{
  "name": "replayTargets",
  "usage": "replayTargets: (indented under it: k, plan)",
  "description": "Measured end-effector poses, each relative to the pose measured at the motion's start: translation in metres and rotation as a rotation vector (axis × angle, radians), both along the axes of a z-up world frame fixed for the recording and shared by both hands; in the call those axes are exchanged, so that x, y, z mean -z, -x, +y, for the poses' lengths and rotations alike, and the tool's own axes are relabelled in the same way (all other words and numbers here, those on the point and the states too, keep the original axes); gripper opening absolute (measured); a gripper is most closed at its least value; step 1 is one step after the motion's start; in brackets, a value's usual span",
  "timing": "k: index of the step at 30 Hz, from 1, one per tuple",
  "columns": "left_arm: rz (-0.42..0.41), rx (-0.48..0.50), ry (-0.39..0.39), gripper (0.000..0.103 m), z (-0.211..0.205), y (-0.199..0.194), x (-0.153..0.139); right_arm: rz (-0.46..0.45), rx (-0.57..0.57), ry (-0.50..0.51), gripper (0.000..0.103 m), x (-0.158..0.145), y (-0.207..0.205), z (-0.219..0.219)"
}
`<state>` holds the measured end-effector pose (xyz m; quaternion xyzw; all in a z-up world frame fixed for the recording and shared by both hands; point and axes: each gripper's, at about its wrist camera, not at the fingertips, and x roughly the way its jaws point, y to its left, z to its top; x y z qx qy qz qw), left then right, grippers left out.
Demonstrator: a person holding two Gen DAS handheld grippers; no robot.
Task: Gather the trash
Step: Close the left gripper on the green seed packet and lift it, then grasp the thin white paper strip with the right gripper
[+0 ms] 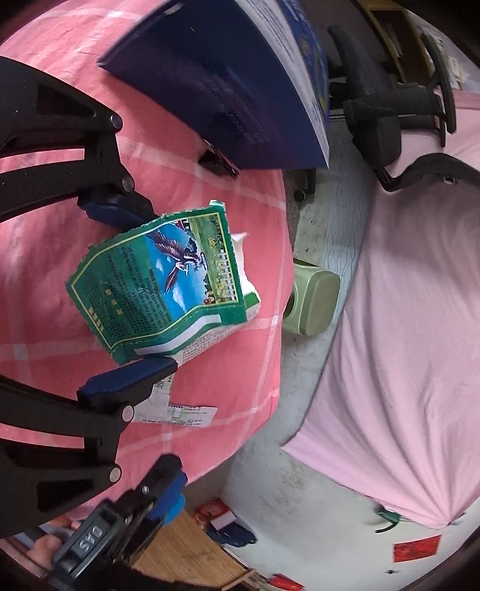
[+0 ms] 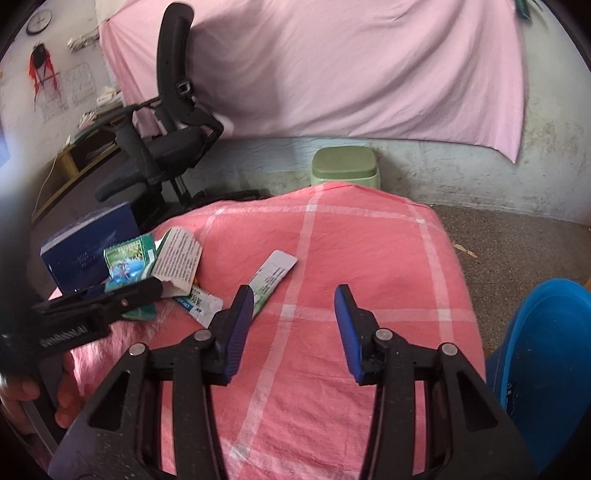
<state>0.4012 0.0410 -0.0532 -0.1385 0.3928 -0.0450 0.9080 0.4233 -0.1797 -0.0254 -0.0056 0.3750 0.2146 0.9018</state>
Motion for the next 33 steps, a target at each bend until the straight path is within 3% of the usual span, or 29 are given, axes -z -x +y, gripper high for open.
replayTargets:
  k: [8,15,23,30,33]
  plan:
    - [-0.026,0.011,-0.020,0.057,0.007,0.022,-0.005,0.062,-0.048,0.072,0.066,0.010,-0.018,0.029]
    - [0.001,0.028,0.012,0.056,0.012,0.019,0.000,0.113,-0.087,0.129,0.067,0.023,-0.025,0.046]
    - [0.011,0.058,-0.023,0.057,0.009,0.016,0.001,0.101,-0.091,0.177,0.055,0.023,-0.016,0.044]
    - [0.008,0.099,-0.056,0.056,0.002,0.021,0.001,0.116,-0.094,0.138,0.050,0.020,-0.009,0.030]
    - [0.007,0.095,-0.035,0.055,0.003,0.027,0.002,0.107,-0.096,0.129,0.049,0.018,0.001,0.022]
